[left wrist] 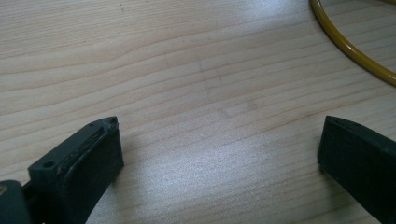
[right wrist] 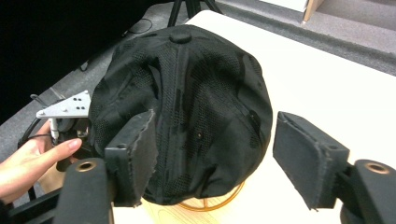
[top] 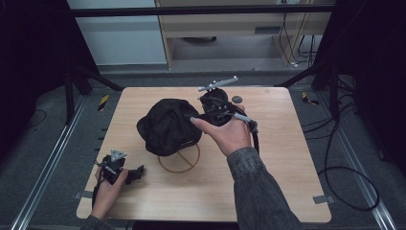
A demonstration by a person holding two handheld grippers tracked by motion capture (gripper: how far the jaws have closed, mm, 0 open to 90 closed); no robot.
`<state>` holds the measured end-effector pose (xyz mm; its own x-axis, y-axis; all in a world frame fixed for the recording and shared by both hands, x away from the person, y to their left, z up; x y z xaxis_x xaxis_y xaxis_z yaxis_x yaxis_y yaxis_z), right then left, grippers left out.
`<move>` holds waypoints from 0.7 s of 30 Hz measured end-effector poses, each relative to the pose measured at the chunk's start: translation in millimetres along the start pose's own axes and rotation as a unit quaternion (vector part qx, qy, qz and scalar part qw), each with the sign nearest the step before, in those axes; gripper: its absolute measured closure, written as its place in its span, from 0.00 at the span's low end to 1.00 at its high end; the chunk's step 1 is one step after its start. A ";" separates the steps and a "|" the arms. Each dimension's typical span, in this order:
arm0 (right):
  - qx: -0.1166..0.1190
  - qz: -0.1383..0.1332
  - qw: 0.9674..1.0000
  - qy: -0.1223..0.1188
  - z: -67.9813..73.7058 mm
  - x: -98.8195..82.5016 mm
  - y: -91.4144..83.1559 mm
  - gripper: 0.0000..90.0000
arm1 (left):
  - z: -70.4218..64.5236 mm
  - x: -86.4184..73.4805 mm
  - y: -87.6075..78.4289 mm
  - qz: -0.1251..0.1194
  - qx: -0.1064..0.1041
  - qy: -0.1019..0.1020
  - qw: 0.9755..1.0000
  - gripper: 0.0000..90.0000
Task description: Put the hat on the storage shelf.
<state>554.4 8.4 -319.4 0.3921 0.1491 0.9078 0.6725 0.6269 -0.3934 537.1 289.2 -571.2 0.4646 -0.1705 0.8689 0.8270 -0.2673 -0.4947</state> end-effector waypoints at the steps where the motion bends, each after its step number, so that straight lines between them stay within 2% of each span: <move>1: -0.001 -0.001 1.000 -0.002 -0.9 -0.6 -1.0 0.32 | 0.0 0.0 0.0 0.000 0.000 0.000 1.000 0.00; 11: -0.029 -0.018 0.999 -0.007 -16.5 -4.5 -15.1 0.18 | 0.0 0.0 0.1 0.000 0.000 0.000 1.000 0.00; 21: -0.053 -0.031 0.998 -0.007 -33.4 -10.3 -27.3 0.11 | 0.2 0.2 0.4 0.001 0.001 0.000 1.000 0.00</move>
<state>553.0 -35.8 -322.9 0.3388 0.1230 0.9328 0.7580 0.5516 -0.3481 537.6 289.2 -571.2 0.4664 -0.1710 0.8679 0.8265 -0.2654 -0.4964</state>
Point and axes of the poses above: each handheld gripper's, and its own axes: y roughly forward along the jaws, x roughly out of its top, z roughly to its left, the point moved 9 cm from there along y, roughly forward along the jaws, and after that the axes turned 15 degrees about -z, right-handed, at the moved point
